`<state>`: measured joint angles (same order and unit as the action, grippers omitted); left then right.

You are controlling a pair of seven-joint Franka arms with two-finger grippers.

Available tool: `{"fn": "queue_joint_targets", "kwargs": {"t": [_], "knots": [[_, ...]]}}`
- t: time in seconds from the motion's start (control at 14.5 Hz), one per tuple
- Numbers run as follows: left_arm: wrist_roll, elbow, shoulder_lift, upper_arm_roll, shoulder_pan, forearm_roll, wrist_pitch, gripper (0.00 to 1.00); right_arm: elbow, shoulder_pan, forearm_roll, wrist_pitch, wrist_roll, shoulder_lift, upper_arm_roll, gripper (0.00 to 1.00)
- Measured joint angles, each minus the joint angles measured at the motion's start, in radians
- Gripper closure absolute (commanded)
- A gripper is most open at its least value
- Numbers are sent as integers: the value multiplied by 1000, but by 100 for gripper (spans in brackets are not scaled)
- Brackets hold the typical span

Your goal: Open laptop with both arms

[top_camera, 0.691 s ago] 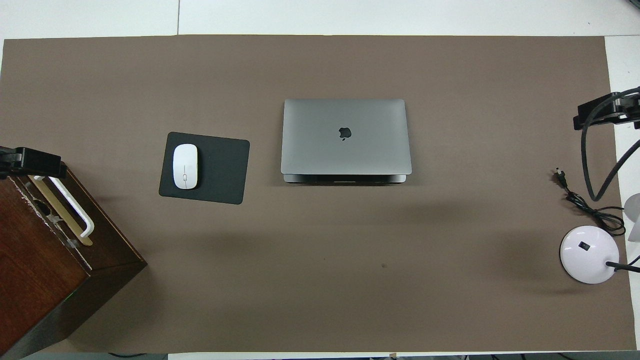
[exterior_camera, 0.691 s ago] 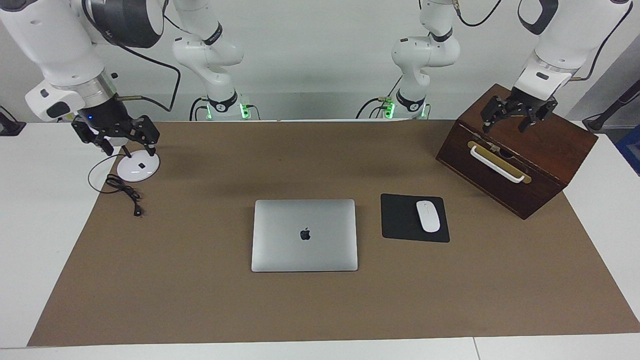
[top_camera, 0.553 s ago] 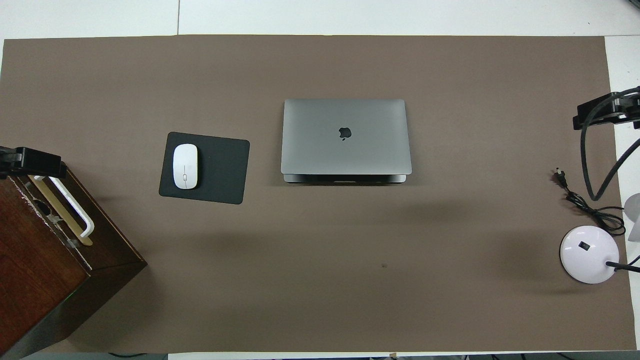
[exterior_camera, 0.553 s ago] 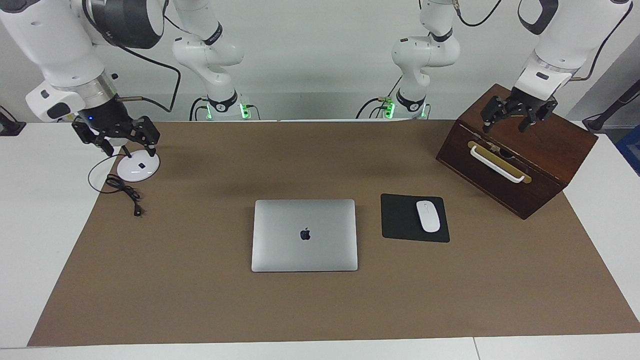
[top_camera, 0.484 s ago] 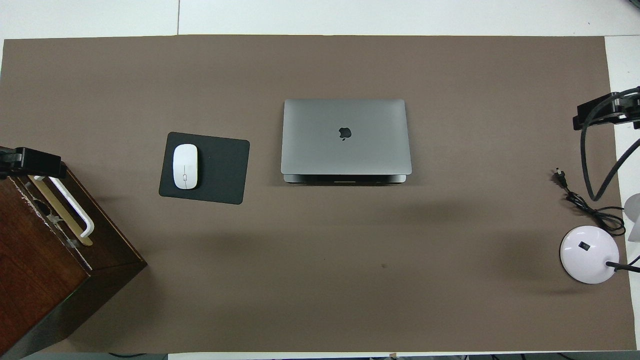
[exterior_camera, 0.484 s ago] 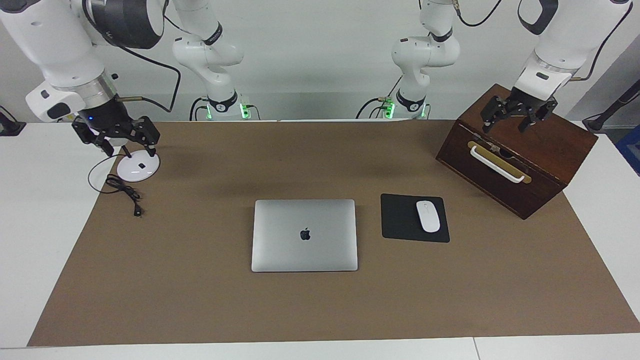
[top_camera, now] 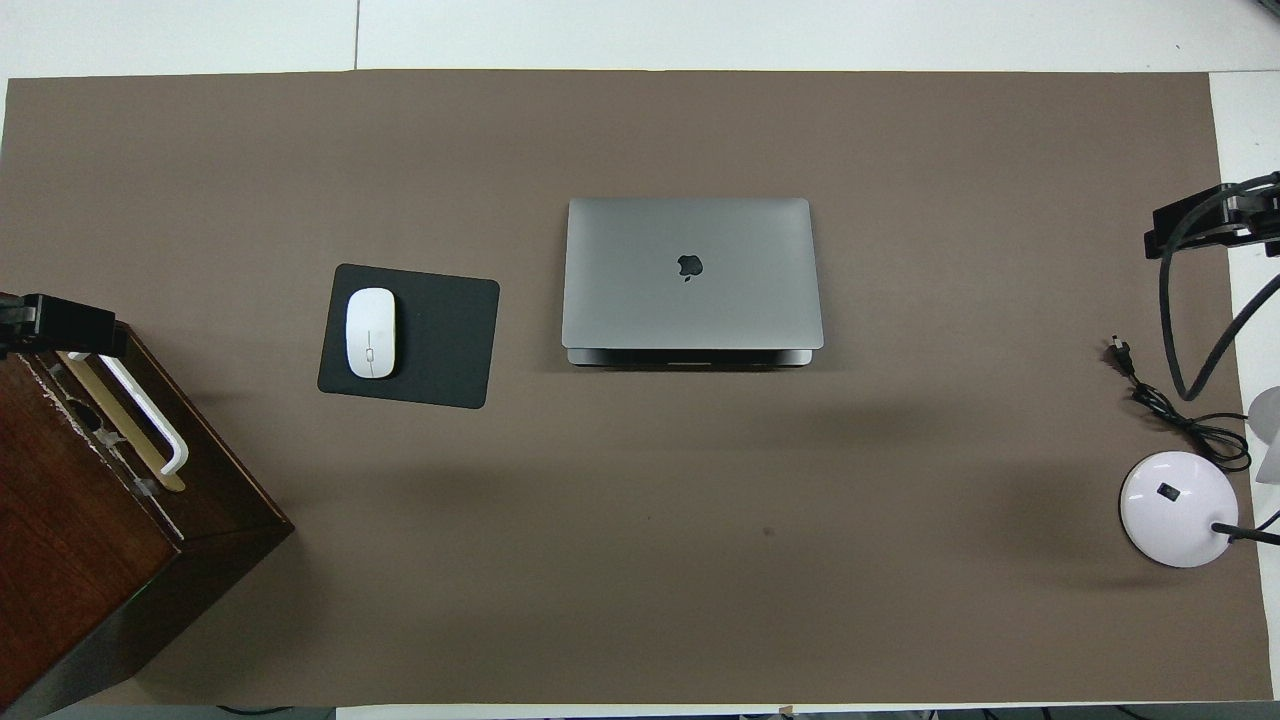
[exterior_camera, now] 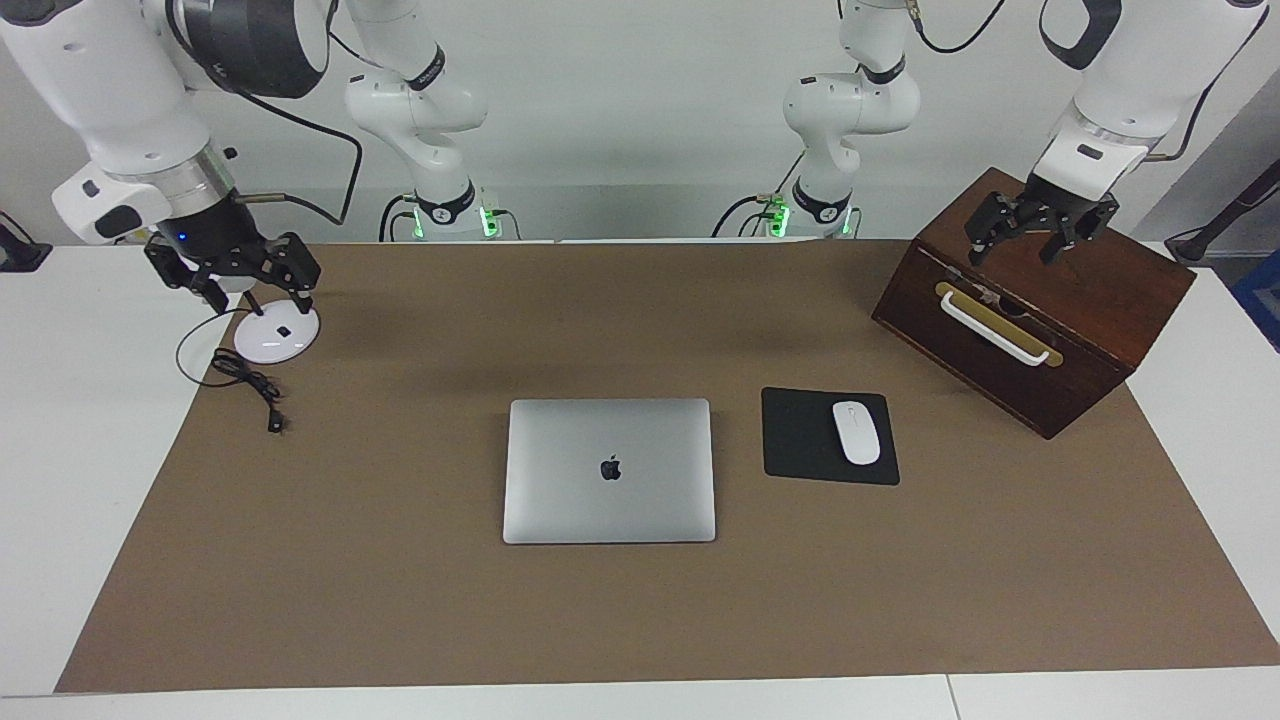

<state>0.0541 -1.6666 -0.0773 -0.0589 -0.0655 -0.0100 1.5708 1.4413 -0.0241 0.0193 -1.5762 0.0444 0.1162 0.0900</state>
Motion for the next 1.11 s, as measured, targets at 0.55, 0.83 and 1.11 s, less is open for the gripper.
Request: {"fn": "queue_joint_targets", "kwargs": {"t": [0.55, 0.83, 1.11], "knots": [[0, 0, 0, 0, 0, 0, 1, 0, 0, -9, 0, -7, 0, 6, -1, 0], [0, 0, 0, 2, 0, 0, 2, 0, 0, -9, 0, -14, 0, 9, -1, 0], [-9, 0, 0, 3, 0, 0, 2, 0, -1, -9, 0, -17, 0, 9, -1, 0]]}}
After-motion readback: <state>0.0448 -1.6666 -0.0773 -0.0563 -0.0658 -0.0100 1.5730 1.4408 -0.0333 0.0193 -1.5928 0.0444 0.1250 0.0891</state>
